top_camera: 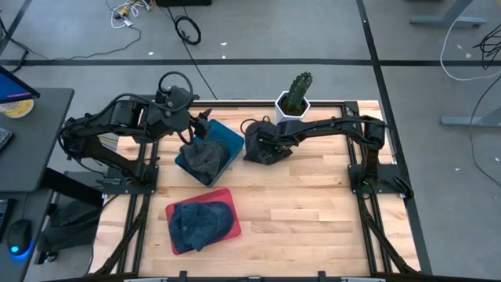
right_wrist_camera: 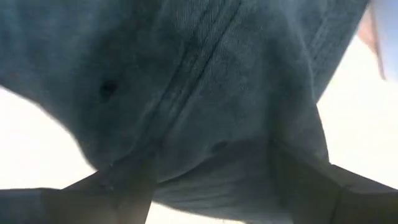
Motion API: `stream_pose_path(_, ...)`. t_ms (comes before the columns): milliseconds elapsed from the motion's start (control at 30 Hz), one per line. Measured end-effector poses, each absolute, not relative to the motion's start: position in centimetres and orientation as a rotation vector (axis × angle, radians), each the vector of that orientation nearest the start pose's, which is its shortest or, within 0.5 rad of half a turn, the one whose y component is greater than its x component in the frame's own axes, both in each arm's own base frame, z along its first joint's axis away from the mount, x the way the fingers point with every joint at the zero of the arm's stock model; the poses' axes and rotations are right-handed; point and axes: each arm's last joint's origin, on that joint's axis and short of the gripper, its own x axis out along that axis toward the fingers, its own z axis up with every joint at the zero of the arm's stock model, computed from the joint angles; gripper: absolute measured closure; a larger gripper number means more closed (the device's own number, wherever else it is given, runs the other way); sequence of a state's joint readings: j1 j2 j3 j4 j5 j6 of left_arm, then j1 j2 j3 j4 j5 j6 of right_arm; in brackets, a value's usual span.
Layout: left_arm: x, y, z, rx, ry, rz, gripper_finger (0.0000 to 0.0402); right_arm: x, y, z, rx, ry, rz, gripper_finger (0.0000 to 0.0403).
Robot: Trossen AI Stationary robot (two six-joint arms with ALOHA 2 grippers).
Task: Pick & Place hat
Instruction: Put the black cap into the blue bin
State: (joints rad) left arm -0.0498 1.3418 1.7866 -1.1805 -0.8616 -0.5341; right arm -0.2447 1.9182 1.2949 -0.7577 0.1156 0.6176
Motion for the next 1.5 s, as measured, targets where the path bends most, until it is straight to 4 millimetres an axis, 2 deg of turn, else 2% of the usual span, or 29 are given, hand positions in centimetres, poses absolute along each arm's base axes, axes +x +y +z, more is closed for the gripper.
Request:
stream_pose_path(267, 22.0, 1.1, 46.2, -0.158, 0.446, 0.923, 0.0065, 35.5, -9.2, 14.6, 0.560, 1.293, -0.700, 0.0173)
stream_pose_path(400, 22.0, 1.1, 46.2, -0.181, 0.434, 0.929, 0.0065, 35.6, -9.2, 14.4, 0.540, 1.304, -0.677, 0.0244)
stream_pose_path(567, 22.0, 1.1, 46.2, -0.203, 0.423, 0.934, 0.0065, 35.3, -9.0, 14.9, 0.488, 1.326, -0.631, 0.0375)
stream_pose_path(600, 22.0, 1.1, 46.2, -0.208, 0.421, 0.936, 0.0065, 35.2, -9.0, 15.2, 0.470, 1.328, -0.616, 0.0388)
stream_pose_path(700, 22.0, 1.1, 46.2, -0.232, 0.409, 0.942, 0.0065, 34.9, -8.8, 16.3, 0.457, 1.319, -0.609, 0.0392)
stream_pose_path(800, 22.0, 1.1, 46.2, -0.254, 0.398, 0.947, 0.0065, 34.2, -8.5, 18.0, 0.435, 1.307, -0.591, 0.0399)
stream_pose_path(967, 22.0, 1.1, 46.2, -0.254, 0.400, 0.948, 0.0065, 32.7, -7.9, 22.2, 0.421, 1.211, -0.567, 0.0401)
stream_pose_path(1233, 22.0, 1.4, 46.2, -0.283, 0.385, 0.965, 0.0065, 29.4, -6.9, 29.4, 0.502, 0.931, -0.566, 0.0402)
stream_pose_path(1500, 22.1, 1.4, 46.1, -0.488, 0.322, 0.955, 0.0065, 27.4, -6.6, 34.8, 0.589, 0.549, -0.582, 0.0403)
